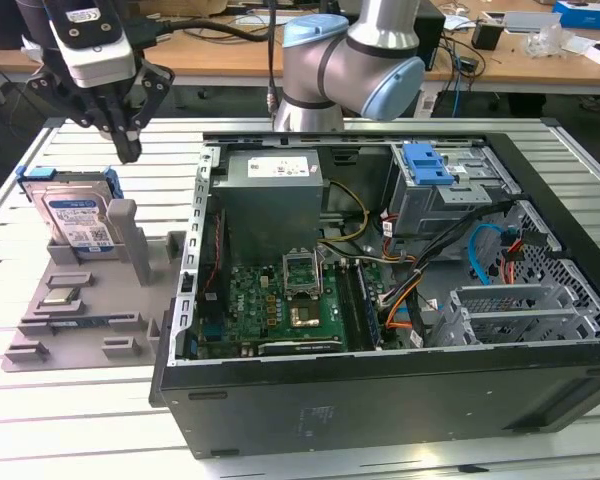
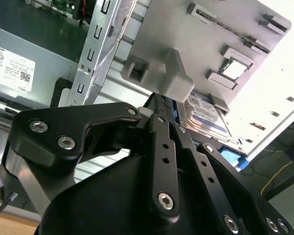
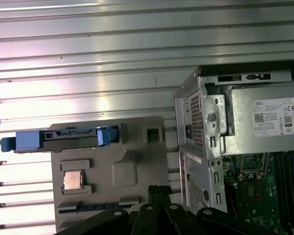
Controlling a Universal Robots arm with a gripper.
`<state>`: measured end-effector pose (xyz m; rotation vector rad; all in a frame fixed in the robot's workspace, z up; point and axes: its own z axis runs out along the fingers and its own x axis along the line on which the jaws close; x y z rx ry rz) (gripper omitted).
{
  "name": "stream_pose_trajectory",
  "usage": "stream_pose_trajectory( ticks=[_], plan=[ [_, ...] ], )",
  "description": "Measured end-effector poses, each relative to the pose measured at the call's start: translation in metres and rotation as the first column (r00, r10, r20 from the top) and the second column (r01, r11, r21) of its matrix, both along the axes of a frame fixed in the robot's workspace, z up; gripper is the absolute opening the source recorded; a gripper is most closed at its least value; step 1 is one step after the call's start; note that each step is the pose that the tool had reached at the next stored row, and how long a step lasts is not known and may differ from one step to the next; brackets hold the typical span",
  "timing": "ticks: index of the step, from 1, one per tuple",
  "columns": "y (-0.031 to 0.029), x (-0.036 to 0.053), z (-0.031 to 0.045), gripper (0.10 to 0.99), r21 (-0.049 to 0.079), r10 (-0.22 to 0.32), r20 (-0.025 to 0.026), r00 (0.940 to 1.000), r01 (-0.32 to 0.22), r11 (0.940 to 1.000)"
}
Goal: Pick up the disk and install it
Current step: 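Reach for the disk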
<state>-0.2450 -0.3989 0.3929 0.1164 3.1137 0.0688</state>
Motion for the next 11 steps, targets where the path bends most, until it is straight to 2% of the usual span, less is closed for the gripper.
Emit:
stream_pose_trajectory(
  ticks=[11],
  plan=[
    [0.0,-0.0247,-0.0001,0.106,0.0,0.0,0.0,1.0,0.0,1.0]
  ],
)
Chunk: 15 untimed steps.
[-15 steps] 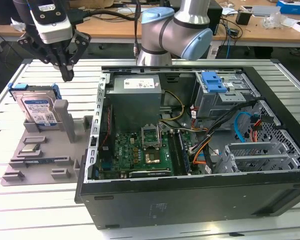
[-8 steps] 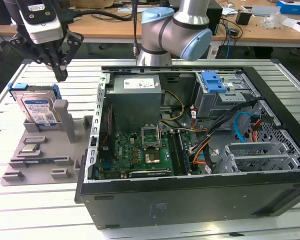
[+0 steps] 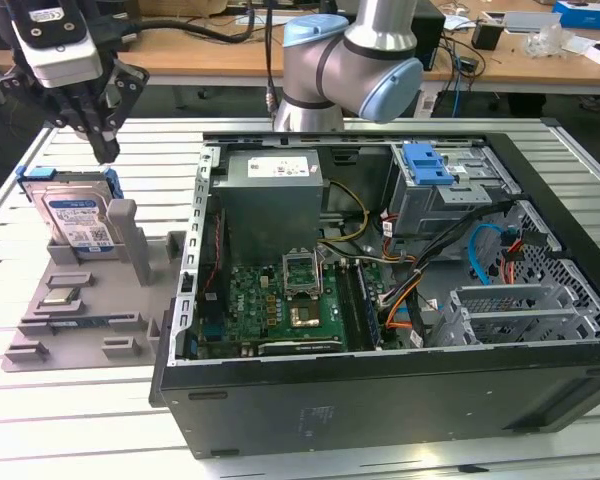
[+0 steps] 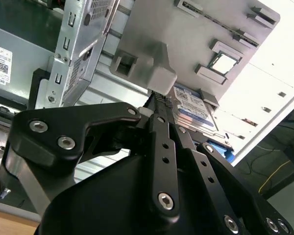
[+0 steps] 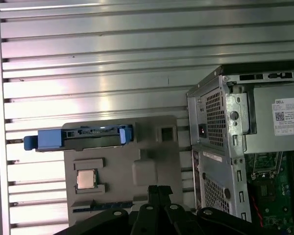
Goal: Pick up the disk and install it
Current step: 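Reach for the disk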
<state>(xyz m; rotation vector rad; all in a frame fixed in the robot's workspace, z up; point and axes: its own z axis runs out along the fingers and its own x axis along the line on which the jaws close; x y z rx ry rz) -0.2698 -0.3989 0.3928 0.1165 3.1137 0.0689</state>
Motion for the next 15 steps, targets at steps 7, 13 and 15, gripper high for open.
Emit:
stream_pose_trajectory(
  ticks=[7,13,15],
  plan=[
    [0.0,-0.0232,0.0,0.106,0.0,0.0,0.0,1.0,0.0,1.0],
    [0.0,-0.0393,-0.0001,0.106,0.0,0.0,0.0,1.0,0.0,1.0],
    [0.0,-0.0436,0.0,0.106,0.0,0.0,0.0,1.0,0.0,1.0]
  ],
)
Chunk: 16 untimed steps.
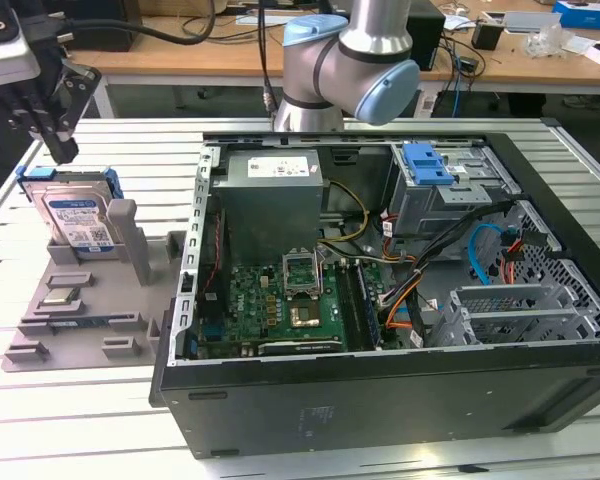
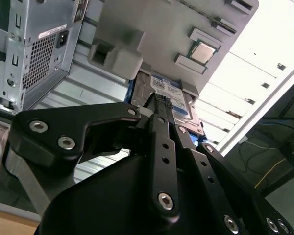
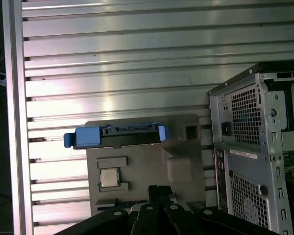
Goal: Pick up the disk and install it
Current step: 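Reach for the disk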
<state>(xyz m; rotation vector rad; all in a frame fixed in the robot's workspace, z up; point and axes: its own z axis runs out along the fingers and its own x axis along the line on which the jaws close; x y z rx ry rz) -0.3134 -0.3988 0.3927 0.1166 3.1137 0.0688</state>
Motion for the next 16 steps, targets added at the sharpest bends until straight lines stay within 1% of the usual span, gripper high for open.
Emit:
stream_pose_trajectory(
  ticks=[3,5,7,8,12,13,14,16],
  plan=[
    [0.0,-0.0056,0.0,0.106,0.0,0.0,0.0,1.0,0.0,1.0],
    [0.0,-0.0138,0.0,0.106,0.0,0.0,0.0,1.0,0.0,1.0],
    [0.0,-0.0189,0.0,0.106,0.0,0.0,0.0001,1.0,0.0,1.0],
    [0.0,-0.0237,0.0,0.106,0.0,0.0,0.0,1.0,0.0,1.0],
    [0.0,-0.031,-0.0001,0.106,0.0,0.0,0.0001,1.0,0.0,1.0],
    [0.0,-0.0349,-0.0001,0.106,0.0,0.0,0.0001,1.0,0.0,1.0],
    [0.0,-0.0406,0.0,0.106,0.0,0.0,0.0,1.0,0.0,1.0],
    [0.0,-0.0444,0.0,0.106,0.0,0.0,0.0,1.0,0.0,1.0]
  ],
)
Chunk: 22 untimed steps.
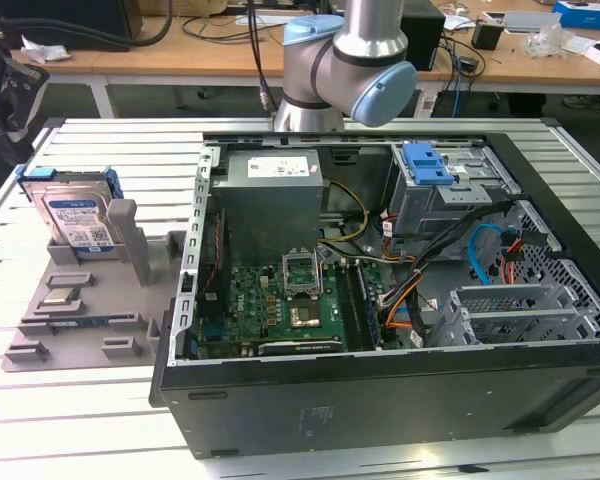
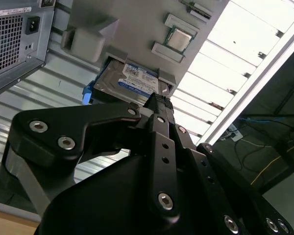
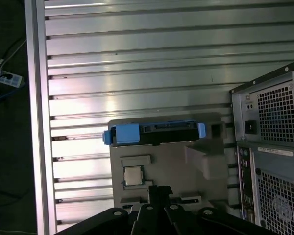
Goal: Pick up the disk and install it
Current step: 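Reach for the disk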
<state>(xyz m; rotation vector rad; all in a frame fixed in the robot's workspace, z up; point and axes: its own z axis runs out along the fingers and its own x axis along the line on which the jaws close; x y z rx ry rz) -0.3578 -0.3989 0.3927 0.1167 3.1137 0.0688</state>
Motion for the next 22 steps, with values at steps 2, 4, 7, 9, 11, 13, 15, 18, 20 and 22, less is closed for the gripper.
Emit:
stream_pose_trajectory(
  ticks=[2,4,7,9,11,13,15,18,20,22],
  plan=[
    [0.0,-0.0035,0.0,0.106,0.0,0.0,0.0,1.0,0.0,1.0],
    [0.0,-0.0085,0.0,0.106,0.0,0.0,0.0,1.0,0.0,1.0],
    [0.0,-0.0134,-0.0001,0.106,0.0,0.0,0.0001,1.0,0.0,1.0],
    [0.0,-0.0197,0.0,0.106,0.0,0.0,0.0,1.0,0.0,1.0],
    [0.0,-0.0251,-0.0001,0.106,0.0,0.0,0.0001,1.0,0.0,1.0],
    [0.0,-0.0306,-0.0001,0.106,0.0,0.0,0.0,1.0,0.0,1.0],
    [0.0,-0.0356,0.0,0.106,0.0,0.0,-0.0001,1.0,0.0,1.0],
    [0.0,-0.0402,-0.0001,0.106,0.0,0.0,0.0001,1.0,0.0,1.0],
    [0.0,-0.0436,-0.0001,0.106,0.0,0.0,0.0,1.0,0.0,1.0],
    [0.0,-0.0471,-0.0001,0.106,0.0,0.0,0.0,1.0,0.0,1.0]
  ],
)
